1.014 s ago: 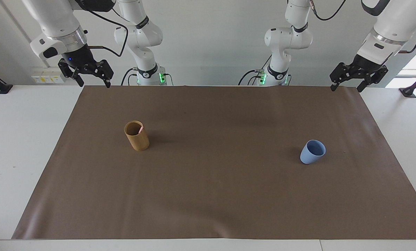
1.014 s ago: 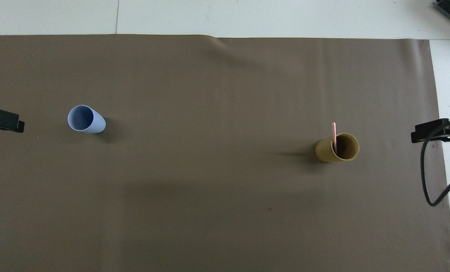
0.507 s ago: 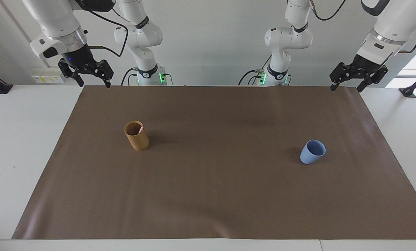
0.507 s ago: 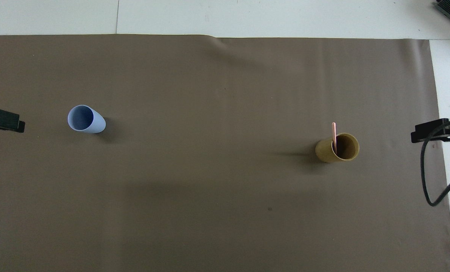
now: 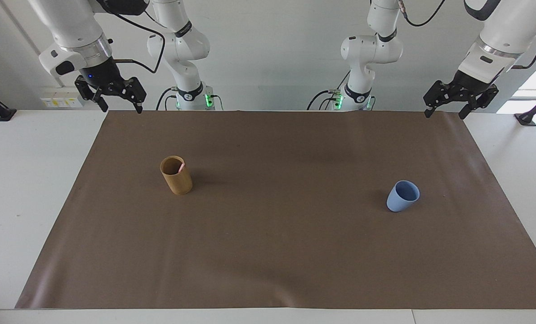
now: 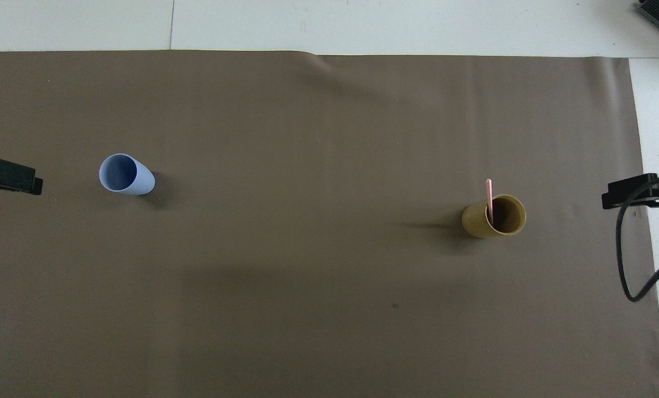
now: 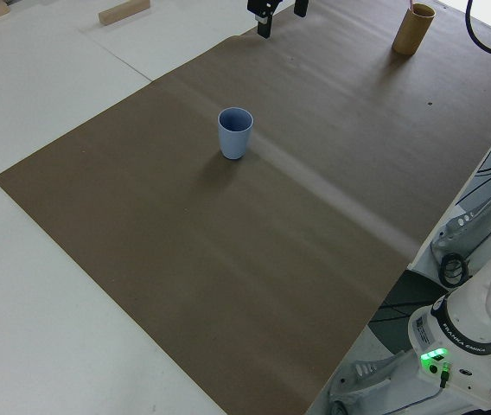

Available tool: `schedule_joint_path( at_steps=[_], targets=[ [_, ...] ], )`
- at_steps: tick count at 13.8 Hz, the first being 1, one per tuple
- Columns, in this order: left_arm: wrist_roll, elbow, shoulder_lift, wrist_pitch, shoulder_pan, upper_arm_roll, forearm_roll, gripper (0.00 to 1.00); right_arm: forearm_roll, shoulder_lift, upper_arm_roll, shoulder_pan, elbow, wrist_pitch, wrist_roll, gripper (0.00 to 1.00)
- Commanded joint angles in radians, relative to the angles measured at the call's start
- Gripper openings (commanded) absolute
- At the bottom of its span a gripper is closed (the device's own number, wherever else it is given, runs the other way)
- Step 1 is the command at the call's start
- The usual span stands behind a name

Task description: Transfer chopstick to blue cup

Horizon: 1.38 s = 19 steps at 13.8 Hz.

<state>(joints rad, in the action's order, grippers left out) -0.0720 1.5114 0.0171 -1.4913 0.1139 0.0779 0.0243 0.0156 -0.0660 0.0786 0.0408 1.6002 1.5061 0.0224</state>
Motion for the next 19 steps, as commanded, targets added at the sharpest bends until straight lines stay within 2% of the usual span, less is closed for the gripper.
schedule_joint_path(
  at_steps=[1, 19],
  targets=[
    [-0.005, 0.021, 0.020, 0.002, 0.009, 0.003, -0.009, 1.00, 0.000, -0.024, -0.008, -0.016, 0.030, 0.011, -0.012, 1.00],
    [-0.002, 0.027, 0.021, -0.009, 0.020, 0.000, -0.003, 1.00, 0.000, -0.024, -0.008, -0.016, 0.030, 0.010, -0.012, 1.00]
  ],
)
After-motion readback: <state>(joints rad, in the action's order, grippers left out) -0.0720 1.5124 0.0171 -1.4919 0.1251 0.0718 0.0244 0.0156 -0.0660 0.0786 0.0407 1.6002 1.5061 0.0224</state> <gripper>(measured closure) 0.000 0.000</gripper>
